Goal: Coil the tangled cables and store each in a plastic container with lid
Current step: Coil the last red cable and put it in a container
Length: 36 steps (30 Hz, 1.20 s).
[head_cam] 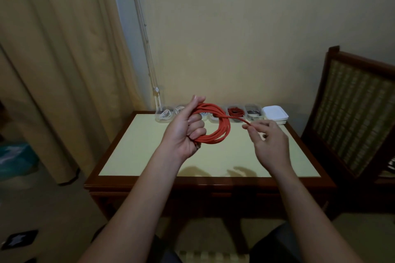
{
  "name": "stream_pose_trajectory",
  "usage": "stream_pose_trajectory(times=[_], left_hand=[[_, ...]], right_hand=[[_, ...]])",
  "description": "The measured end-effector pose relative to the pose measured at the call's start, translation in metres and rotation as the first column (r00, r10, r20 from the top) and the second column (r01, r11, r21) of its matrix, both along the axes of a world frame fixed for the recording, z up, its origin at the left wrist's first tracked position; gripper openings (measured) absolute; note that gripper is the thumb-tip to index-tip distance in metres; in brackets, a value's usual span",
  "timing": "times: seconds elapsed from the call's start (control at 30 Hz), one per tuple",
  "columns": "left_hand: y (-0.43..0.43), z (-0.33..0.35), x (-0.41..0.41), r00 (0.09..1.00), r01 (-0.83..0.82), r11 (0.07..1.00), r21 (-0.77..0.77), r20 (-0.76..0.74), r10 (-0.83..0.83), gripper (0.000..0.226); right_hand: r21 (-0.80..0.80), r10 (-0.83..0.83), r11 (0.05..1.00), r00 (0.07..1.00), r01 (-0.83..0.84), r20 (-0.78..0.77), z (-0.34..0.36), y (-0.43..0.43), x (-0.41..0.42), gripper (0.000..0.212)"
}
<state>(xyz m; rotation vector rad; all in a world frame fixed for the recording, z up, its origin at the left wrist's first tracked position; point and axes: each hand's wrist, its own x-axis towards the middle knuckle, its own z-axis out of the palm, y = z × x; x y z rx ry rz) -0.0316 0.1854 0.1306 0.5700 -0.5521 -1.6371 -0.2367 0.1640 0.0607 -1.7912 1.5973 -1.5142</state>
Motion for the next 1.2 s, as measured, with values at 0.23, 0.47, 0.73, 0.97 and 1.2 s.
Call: stream_pose_trajectory(times=[0.23,0.47,0.73,0.97,1.2], left_hand=[[-0.001,-0.002,-0.006,0.995,0.041,0.998,0.044,-0.098,-0.037,0.016],[-0.003,-0.003,-0.011,0.989,0.036,0.996,0.085,-0.145,-0.024,0.013],[-0.005,0.000,-0.013,0.989,0.044,0.997,0.070,-0.142,-0.033,0.009],[-0.006,-0.003,-0.014,0.997,-0.082,0.996,0.031,0.013,0.081,0.014],[-0.007,-0.004,-0.018,0.902,-0.314,0.927,-0.204,0.241,0.358,0.012]], right_hand=[[-0.020,0.036,0.999,0.997,-0.034,0.068,-0.007,0.016,0.026,0.018],[0.101,0.156,0.924,0.604,-0.368,0.781,0.018,0.028,0.052,0.013],[-0.093,0.122,0.836,0.018,-0.541,0.992,0.027,0.033,0.059,0.019],[0.017,0.308,0.769,0.395,-0.639,0.866,0.029,0.041,0.062,0.024],[-0.106,0.306,0.586,0.099,-0.803,0.947,0.034,0.047,0.063,0.032]])
